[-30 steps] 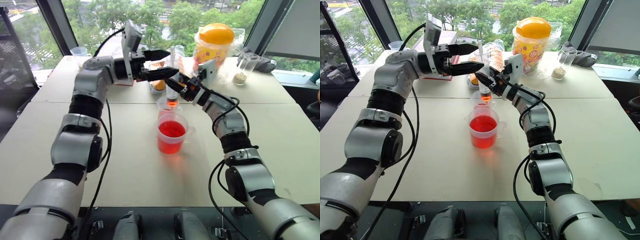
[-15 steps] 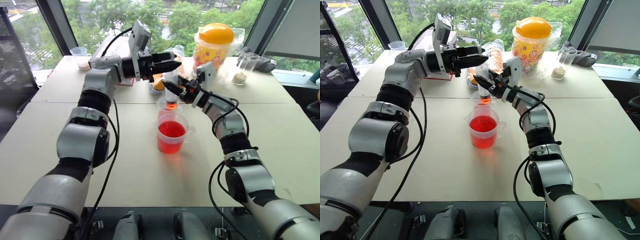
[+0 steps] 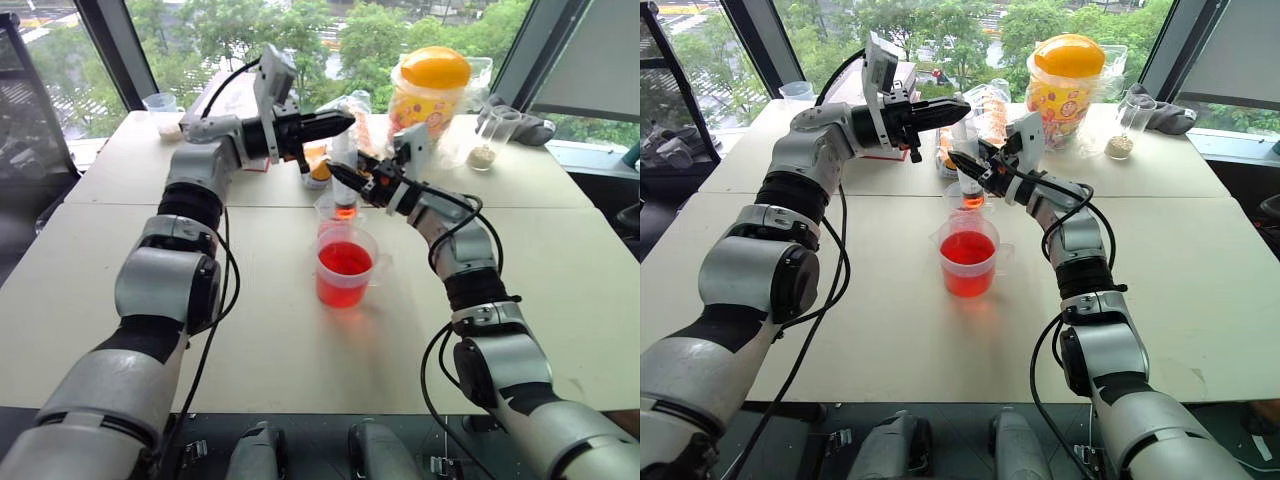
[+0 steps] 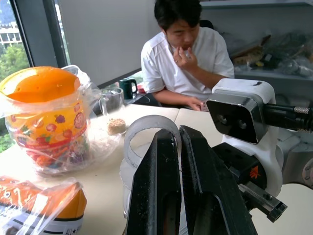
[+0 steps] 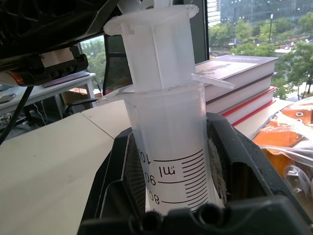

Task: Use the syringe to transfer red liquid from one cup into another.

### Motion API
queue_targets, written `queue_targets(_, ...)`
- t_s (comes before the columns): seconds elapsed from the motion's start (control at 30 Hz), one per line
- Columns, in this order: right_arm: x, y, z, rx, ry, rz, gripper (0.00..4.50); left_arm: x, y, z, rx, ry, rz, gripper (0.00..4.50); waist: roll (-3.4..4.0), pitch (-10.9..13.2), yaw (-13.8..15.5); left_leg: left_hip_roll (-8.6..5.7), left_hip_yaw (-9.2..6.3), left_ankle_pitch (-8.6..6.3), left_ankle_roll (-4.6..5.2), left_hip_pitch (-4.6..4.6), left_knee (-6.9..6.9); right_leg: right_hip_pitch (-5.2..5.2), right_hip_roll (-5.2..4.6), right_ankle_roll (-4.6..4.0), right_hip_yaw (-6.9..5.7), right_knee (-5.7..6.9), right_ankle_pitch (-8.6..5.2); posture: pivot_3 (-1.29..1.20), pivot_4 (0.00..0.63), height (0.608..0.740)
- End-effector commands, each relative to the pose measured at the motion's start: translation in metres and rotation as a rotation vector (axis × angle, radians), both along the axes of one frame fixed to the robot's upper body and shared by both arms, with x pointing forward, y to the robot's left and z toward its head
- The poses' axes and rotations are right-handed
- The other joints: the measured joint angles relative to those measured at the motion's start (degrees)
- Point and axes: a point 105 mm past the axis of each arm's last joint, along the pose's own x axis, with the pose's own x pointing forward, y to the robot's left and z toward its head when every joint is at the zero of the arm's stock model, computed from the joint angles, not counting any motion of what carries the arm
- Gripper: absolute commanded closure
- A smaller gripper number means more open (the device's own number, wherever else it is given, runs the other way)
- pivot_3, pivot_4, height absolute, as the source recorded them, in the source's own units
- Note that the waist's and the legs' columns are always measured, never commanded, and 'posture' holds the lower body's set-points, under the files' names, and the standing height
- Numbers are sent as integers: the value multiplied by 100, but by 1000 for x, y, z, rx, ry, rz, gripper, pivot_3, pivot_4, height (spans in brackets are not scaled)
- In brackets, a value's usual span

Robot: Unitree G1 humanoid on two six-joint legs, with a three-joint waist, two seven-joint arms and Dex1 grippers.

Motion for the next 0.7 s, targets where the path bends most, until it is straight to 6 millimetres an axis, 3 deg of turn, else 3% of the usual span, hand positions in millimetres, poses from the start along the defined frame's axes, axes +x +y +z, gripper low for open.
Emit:
queue_targets(0.03,-13,8,55,59,-162,37,3123,-3,-11,-6,52,-16,-29,4447,0,0,0,0,0,0,0,0,0,0,0,0,0,0,0,0,150,740)
queue_targets(0.7,-17,12,91,125,-206,59,3123,-6,-12,-35,119,10,-44,4447,0,0,0,0,0,0,0,0,0,0,0,0,0,0,0,0,150,740)
